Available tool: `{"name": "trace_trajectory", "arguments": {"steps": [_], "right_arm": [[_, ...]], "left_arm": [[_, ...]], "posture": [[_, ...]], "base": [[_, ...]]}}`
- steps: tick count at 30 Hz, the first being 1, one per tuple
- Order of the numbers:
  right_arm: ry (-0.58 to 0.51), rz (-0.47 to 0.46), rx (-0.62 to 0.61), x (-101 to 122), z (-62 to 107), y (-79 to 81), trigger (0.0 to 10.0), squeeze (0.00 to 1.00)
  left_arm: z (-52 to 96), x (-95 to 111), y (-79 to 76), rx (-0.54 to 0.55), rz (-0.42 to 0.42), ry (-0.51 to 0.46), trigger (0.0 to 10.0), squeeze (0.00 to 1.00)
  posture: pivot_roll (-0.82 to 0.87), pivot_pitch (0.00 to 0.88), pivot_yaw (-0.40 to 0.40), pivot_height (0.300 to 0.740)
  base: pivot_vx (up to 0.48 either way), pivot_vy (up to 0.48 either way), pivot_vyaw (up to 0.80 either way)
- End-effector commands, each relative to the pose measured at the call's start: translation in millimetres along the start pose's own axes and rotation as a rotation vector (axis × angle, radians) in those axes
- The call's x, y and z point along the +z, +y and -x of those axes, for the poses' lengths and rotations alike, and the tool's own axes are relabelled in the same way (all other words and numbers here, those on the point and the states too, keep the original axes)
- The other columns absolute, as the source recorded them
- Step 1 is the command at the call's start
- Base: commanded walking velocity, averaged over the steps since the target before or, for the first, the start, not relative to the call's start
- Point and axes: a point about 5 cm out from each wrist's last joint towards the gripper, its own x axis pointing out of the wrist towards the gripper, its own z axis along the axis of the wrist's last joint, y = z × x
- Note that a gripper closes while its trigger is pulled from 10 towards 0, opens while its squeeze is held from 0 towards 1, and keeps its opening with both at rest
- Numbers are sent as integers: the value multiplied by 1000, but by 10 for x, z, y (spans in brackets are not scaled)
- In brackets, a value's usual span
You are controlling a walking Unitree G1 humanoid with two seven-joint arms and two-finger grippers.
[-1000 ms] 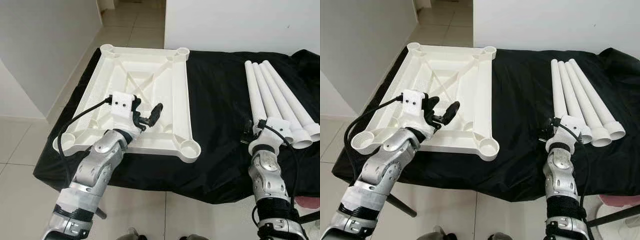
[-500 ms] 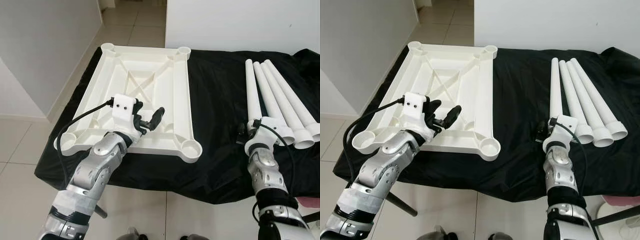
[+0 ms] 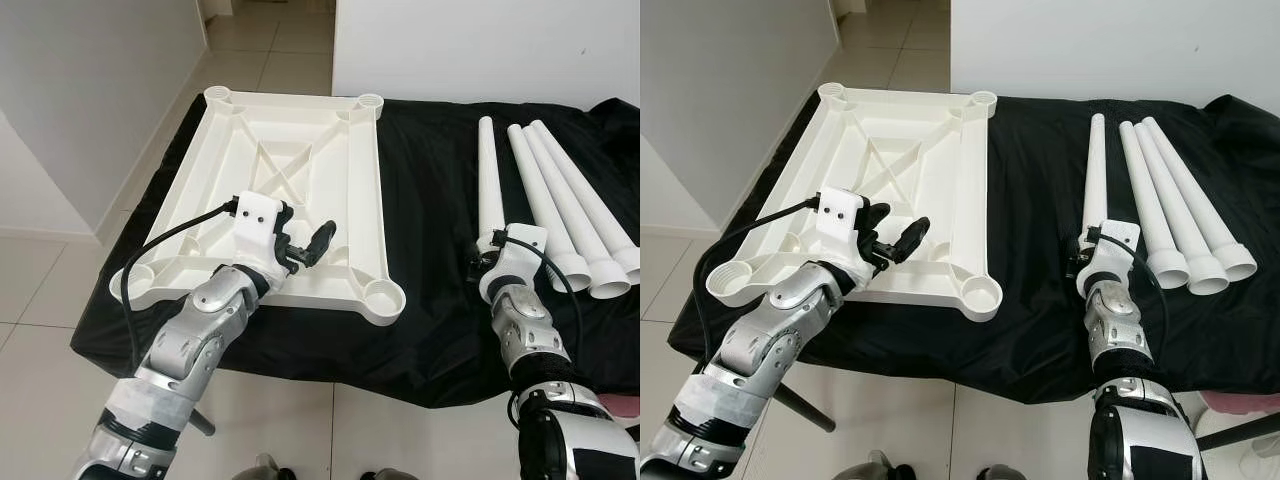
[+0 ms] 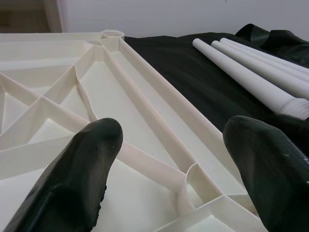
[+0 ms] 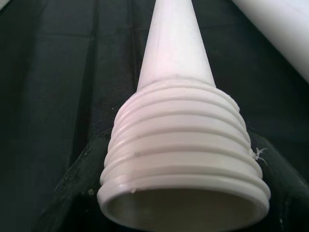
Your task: Building children table
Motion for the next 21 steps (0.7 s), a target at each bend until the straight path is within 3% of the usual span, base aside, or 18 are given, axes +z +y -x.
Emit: {"name": "trace_trajectory", "arguments": {"steps": [1,7,8,11,12,19,20,21], "right_arm": [[51,-25,16,-105,12,19,0,0],[48,-74,23,-91,-3,29,0,0],[-10,-68,19,-14,-7,43,10000,0],[-66,-56,18,55,-11,58,10000,0],[-131,-25,5,132,-3,81,10000,0],[-232,5,31,249,32,165,10000,0],[-287,23,52,319,63,208,10000,0],[-337,38,63,382,89,240,10000,0]], "left_arm": [[-5,0,-132,-244,-21,21,10000,0],[-47,49,-114,-272,-28,22,10000,0],[-68,89,-116,-297,-6,7,10000,0],[-88,123,-114,-318,24,-9,10000,0],[-107,159,-103,-342,72,-26,10000,1000],[-151,250,-64,-365,114,-61,10000,1000],[-195,311,-18,-347,114,-77,10000,1000],[-238,382,25,-338,109,-92,10000,867]], "posture": [[14,39,39,740],[15,21,31,740],[16,9,23,740],[13,2,21,740],[8,0,21,740],[-4,0,19,740],[-10,0,18,740],[-23,0,16,740]], "base": [[0,0,0],[0,0,0],[0,0,0],[0,0,0],[0,0,0],[0,0,0],[0,0,0],[0,0,0]]}}
